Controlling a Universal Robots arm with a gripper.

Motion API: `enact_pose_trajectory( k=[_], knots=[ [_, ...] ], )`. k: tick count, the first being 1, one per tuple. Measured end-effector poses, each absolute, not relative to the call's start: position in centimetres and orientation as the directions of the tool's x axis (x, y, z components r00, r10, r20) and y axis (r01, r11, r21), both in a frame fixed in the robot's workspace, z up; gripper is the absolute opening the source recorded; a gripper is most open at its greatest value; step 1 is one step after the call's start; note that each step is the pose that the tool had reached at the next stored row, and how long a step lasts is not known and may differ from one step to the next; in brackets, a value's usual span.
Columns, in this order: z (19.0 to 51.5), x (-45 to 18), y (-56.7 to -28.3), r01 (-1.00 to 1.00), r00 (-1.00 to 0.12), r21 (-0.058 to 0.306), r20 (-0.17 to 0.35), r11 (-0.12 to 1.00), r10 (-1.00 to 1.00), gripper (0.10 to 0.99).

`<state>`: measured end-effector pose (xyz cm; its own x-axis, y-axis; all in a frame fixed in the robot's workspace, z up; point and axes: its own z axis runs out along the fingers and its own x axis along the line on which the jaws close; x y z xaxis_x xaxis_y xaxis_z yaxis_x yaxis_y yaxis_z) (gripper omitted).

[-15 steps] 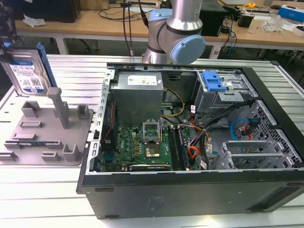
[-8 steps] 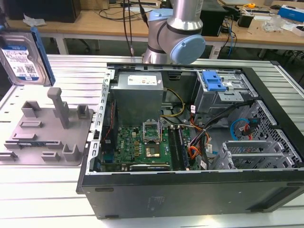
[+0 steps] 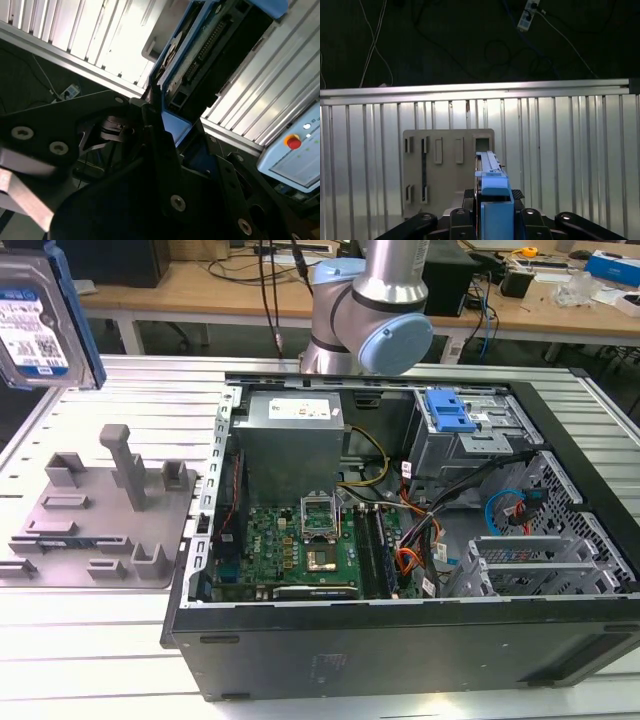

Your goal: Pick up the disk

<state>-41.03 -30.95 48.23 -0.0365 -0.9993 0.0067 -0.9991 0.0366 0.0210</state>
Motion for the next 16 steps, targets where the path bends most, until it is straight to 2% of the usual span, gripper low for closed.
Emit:
enact_pose_trajectory(
  k=[5,16],
  knots=[
    [51.3,-40.9,-31.0,-0.999,-0.036,0.021,0.004,0.037,-0.999,0.369],
    [51.4,-40.9,-31.0,-0.999,-0.037,0.021,0.003,0.037,-0.999,0.369]
  ],
)
